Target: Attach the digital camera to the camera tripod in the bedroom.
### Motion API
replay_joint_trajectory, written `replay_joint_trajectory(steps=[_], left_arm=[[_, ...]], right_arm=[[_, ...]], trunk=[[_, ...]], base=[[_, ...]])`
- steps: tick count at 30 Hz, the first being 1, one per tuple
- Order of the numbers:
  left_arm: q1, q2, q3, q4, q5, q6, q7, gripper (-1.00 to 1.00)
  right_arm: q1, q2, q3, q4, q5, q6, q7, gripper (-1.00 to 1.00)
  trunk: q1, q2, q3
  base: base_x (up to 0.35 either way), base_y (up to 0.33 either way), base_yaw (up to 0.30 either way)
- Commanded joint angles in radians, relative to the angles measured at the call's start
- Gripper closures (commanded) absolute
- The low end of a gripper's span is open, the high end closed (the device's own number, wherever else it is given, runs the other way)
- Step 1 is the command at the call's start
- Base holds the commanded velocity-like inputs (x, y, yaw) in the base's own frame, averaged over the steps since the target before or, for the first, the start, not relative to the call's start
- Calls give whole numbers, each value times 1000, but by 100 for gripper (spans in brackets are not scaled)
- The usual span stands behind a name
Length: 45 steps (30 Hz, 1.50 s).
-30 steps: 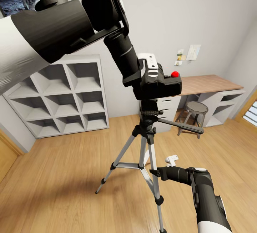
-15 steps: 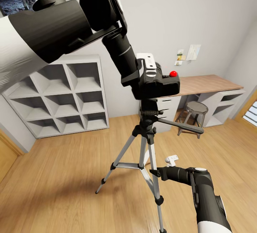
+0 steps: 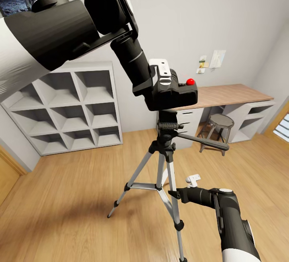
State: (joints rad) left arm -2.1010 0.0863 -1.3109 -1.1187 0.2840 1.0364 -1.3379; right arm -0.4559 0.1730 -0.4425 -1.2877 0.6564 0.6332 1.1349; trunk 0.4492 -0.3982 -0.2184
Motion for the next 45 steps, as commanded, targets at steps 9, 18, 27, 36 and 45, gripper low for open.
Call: replay_joint_trajectory(steps=[9, 18, 27, 36, 45], left_arm=[[-2, 0, -3, -1, 2, 5, -4, 100], [-2, -1, -4, 0, 4, 5, -6, 100], [-2, -4, -26, 6, 6, 5, -6, 100], [-2, -7, -56, 12, 7, 5, -4, 100], [-2, -8, -60, 17, 8, 5, -3, 100]], right_arm=[[-1, 1, -2, -1, 28, -4, -46, 100], [-1, 1, -2, -2, 28, -2, -46, 100], [-1, 1, -2, -2, 26, -2, -45, 100], [-1, 1, -2, -3, 26, -3, -44, 100], [-1, 1, -2, -3, 26, -3, -44, 100]], trunk=[[1, -2, -2], [1, -2, -2], [1, -2, -2], [1, -2, -2], [1, -2, -2]], base=[[0, 0, 0], [0, 0, 0], [0, 0, 0], [0, 0, 0], [0, 0, 0]])
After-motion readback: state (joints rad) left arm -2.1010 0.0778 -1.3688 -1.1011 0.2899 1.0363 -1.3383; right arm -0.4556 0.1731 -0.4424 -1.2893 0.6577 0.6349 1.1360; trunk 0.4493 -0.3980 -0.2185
